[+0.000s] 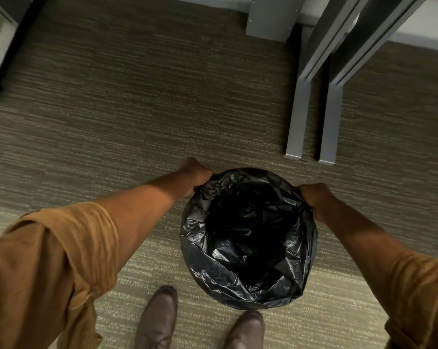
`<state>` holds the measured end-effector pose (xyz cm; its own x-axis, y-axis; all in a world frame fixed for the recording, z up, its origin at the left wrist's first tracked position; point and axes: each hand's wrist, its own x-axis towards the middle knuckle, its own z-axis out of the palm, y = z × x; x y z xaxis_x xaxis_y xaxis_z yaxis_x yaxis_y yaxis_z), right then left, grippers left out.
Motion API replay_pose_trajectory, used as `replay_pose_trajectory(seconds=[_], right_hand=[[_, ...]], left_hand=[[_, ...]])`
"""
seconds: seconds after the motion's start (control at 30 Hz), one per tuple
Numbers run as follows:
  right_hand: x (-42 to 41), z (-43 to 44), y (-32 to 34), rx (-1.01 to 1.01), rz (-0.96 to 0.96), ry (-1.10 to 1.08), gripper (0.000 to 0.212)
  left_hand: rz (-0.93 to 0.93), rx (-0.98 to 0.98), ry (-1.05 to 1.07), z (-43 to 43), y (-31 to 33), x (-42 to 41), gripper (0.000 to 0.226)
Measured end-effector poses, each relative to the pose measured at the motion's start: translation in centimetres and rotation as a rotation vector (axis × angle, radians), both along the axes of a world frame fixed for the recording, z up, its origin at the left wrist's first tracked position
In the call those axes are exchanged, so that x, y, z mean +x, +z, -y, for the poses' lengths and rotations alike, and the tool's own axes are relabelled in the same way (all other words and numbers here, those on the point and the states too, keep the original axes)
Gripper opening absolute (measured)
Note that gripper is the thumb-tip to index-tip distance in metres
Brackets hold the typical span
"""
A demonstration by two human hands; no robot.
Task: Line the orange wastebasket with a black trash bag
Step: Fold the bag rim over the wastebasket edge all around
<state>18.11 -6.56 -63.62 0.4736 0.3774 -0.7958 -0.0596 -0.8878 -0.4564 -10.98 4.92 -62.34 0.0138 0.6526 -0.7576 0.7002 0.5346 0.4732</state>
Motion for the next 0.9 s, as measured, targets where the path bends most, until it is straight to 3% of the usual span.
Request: replay_pose_trajectory(seconds=[0.13, 0.2, 0.33, 0.4, 0.47, 0.53, 0.6, 0.7, 0.77, 0.9], right_hand=[[0.4, 2.1, 0.5, -0.034, -0.238, -0.152, 0.015], [0.5, 3.6, 1.1, 0.0, -0.255, -0.211, 0.018], [0.5, 6.3, 2.5, 0.169, 0.268, -0.055, 0.02], [-0.3, 7.6, 3.7, 0.317, 0.608, 0.11, 0.028], [-1.6, 8.9, 5.4, 0.581, 0.796, 0.386, 0.028], [-3.4, 9.8, 6.8, 0.754, 0.885, 0.716, 0.03], [-5.3, 10.5, 7.5, 0.772, 0.876, 1.004, 0.03], [-7.7, 11.4, 7.7, 0.615, 0.82, 1.413, 0.04], [-8.4, 11.7, 7.3, 0.364, 0.776, 1.645, 0.052], [-8.4, 11.6, 6.0, -0.146, 0.744, 1.891, 0.071]], left_hand=[[-0.06, -0.044, 0.031, 0.9, -0.9, -2.9, 0.028], [-0.165, 0.016, -0.093, 1.2, -0.2, -4.5, 0.025], [-0.37, 0.37, -0.26, 3.2, 2.1, -5.3, 0.045], [-0.313, 0.675, -0.319, 5.5, 4.0, -4.9, 0.041], [-0.235, 0.926, -0.503, 8.5, 5.7, -4.7, 0.04], [-0.219, 0.972, -0.729, 12.0, 7.2, -4.4, 0.048], [-0.217, 0.884, -0.961, 15.7, 8.2, -3.8, 0.059], [-0.172, 0.662, -1.266, 20.2, 8.7, -2.9, 0.084], [-0.185, 0.549, -1.388, 22.2, 8.6, -2.7, 0.098], [-0.255, 0.417, -1.439, 24.3, 7.9, -3.2, 0.111]])
